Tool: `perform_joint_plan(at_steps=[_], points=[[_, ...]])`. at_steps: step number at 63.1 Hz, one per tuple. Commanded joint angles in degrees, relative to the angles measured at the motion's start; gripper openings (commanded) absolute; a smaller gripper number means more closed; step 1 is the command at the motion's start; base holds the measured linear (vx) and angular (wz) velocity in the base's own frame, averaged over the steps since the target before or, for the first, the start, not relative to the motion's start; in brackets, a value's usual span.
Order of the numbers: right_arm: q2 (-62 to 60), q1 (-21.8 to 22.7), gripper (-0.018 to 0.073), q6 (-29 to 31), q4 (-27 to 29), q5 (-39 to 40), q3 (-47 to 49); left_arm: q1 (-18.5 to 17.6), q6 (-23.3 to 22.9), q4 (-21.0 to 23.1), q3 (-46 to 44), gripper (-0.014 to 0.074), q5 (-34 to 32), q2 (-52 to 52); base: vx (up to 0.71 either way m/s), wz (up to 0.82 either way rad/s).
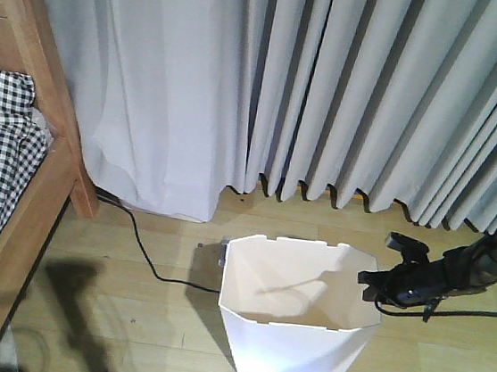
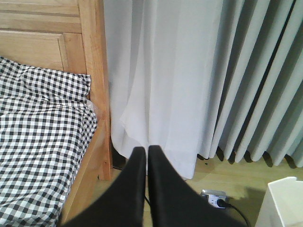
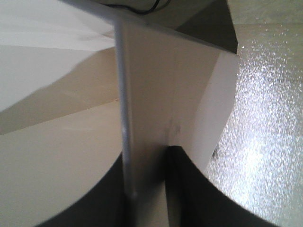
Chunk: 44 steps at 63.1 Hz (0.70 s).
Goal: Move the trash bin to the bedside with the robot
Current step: 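Lower the bin onto the floor beside the bed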
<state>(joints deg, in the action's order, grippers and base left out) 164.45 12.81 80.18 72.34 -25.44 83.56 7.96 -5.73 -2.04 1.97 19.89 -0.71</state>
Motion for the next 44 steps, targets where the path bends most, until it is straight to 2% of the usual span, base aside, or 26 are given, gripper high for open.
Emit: perform_joint_plan(at_steps=[1, 10, 27, 44], points=[[-1.8, 0.3, -0.0001, -0.7, 1.7, -11.3, 4.2, -0.2, -0.2, 0.1, 0.2, -0.0006, -3.8, -0.8, 0.0, 0.0], [2.3, 0.3, -0.0001, -4.1, -0.8, -13.6, 9.9, -0.2, -0.2, 0.1, 0.2, -0.0006, -3.8, -0.8, 0.0, 0.0], [8.8, 0.2, 0.0001, -14.0, -9.9, -16.6, 20.8, -0.2, -0.2, 0.1, 0.2, -0.0006, -3.8, -0.8, 0.0, 0.0], [14.2, 0.2, 0.0009, -19.4, -13.8, -17.8, 28.2, -0.2, -0.2, 0.1, 0.2, -0.0006, -3.8, -0.8, 0.0, 0.0]])
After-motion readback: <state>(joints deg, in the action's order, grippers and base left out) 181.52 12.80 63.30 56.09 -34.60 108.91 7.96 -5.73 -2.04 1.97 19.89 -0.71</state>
